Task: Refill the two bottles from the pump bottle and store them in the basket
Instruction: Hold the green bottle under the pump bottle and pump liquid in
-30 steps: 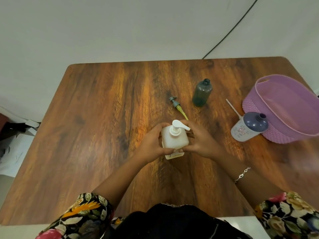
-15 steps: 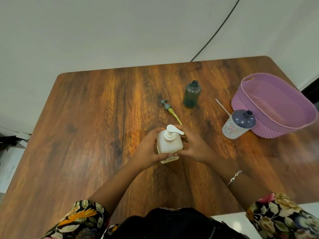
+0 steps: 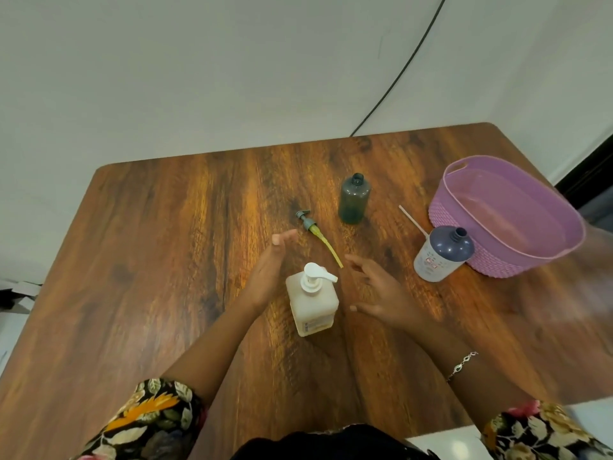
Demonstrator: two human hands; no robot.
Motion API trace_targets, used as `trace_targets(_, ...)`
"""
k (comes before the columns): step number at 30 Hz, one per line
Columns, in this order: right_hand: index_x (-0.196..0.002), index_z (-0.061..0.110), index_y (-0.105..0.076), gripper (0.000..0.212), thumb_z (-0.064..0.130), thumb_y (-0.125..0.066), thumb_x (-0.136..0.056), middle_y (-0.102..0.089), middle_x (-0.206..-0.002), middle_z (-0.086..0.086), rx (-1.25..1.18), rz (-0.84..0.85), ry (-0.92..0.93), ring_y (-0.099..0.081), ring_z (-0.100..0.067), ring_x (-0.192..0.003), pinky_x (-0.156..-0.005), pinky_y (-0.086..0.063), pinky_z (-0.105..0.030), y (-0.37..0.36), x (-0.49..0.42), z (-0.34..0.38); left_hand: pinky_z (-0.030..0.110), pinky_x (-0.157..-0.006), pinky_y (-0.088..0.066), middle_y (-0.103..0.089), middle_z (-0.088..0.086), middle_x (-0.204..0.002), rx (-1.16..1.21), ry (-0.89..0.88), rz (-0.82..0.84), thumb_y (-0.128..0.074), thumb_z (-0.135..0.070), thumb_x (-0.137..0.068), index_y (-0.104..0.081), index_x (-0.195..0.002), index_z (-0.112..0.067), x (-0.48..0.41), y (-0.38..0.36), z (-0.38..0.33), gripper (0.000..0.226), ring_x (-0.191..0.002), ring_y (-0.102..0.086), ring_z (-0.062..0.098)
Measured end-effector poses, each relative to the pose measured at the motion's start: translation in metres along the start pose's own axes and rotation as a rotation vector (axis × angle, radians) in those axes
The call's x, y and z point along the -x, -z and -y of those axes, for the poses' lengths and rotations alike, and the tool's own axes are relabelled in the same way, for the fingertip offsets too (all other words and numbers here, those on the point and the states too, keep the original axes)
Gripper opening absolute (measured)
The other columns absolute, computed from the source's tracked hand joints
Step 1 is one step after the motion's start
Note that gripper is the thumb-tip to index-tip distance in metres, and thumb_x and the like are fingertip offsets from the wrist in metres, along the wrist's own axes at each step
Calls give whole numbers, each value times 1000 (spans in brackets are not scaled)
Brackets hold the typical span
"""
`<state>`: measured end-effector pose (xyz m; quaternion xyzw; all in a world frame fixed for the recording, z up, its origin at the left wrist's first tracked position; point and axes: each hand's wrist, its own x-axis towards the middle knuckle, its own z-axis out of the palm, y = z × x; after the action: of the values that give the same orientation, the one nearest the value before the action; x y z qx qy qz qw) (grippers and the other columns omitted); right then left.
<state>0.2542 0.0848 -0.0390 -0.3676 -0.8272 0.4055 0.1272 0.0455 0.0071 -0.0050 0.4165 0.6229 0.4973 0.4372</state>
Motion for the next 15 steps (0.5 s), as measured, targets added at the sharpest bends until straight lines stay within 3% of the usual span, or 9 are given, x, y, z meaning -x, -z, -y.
trace_targets(4, -141, 24, -29, 77, 18, -73, -78, -33, -147, 2, 14, -90, -43, -34, -14, -133, -105, -31, -27, 14, -4, -9, 30, -111, -22, -43, 2, -140, -19, 39, 33, -22, -97, -54, -45, -131, -19, -32, -4, -11, 112, -131, -37, 12)
trace_targets(8, -139, 22, -33, 73, 18, -73, -78, -39, -143, -1, -12, -164, -51, -39, -14, -130, -103, -31, -23, 29, -20, -17, 46, -115, -18, -42, 5, -144, -10, 103, 38, -20, -62, -91, -48, -128, -20, -66, -13, -20, 63, -135, -34, 19)
trace_targets(13, -138, 16, -35, 68, 17, -71, -80, -38, -144, -4, -38, -230, -77, -37, -18, -132, -105, -30, -26, 43, -48, -23, 46, -116, -15, -33, 6, -149, -73, 180, 117, -13, -74, -74, -37, -141, -13, -92, -21, -30, 93, -138, -29, 20)
trace_targets(15, -138, 14, -36, 67, 18, -71, -80, -38, -144, -4, -32, -264, -91, -37, -19, -131, -103, -30, -25, 49, -61, -25, 43, -117, -13, -29, 6, -151, -79, 196, 161, -9, -72, -75, -32, -143, -12, -101, -23, -34, 94, -140, -25, 20)
